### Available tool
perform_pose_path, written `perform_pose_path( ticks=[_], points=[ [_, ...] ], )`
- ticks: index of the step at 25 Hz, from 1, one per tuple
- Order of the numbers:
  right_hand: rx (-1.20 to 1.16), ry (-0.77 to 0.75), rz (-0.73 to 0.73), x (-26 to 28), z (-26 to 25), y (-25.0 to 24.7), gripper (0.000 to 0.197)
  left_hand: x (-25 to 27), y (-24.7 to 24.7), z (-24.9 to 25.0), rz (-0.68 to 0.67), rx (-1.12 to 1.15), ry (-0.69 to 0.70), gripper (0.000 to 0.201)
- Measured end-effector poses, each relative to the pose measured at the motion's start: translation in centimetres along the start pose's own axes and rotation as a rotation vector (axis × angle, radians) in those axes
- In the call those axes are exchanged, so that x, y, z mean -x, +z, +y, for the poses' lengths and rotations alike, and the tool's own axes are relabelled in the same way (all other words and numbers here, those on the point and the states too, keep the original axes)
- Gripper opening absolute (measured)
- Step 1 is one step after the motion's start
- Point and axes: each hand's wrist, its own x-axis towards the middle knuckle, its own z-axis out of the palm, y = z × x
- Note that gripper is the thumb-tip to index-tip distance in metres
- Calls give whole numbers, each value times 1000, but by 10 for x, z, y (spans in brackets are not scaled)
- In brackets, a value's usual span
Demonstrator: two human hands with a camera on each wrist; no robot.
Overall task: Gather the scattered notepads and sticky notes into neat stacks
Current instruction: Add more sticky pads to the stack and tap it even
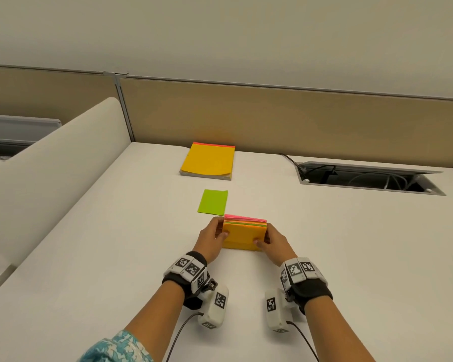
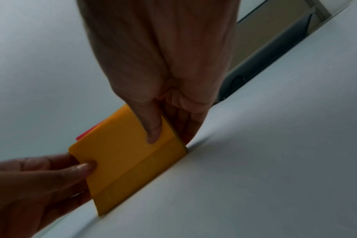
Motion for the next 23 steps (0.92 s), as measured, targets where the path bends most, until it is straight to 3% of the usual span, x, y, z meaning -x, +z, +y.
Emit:
perform_pose_path(
  ticks=[13, 16, 19, 23],
  points=[
    [18, -88, 52, 3, -13, -16, 29, 2, -10, 15, 32, -20, 161, 36],
    [70, -97, -1, 6, -14, -16, 38, 6, -11, 14, -27, -105, 219, 50],
    [163, -189, -3, 5, -18, -14, 54, 6, -10, 13, -43, -231, 278, 50],
    [378, -249, -38, 0, -20, -14, 54, 3, -12, 13, -31, -317, 301, 47]
  ],
)
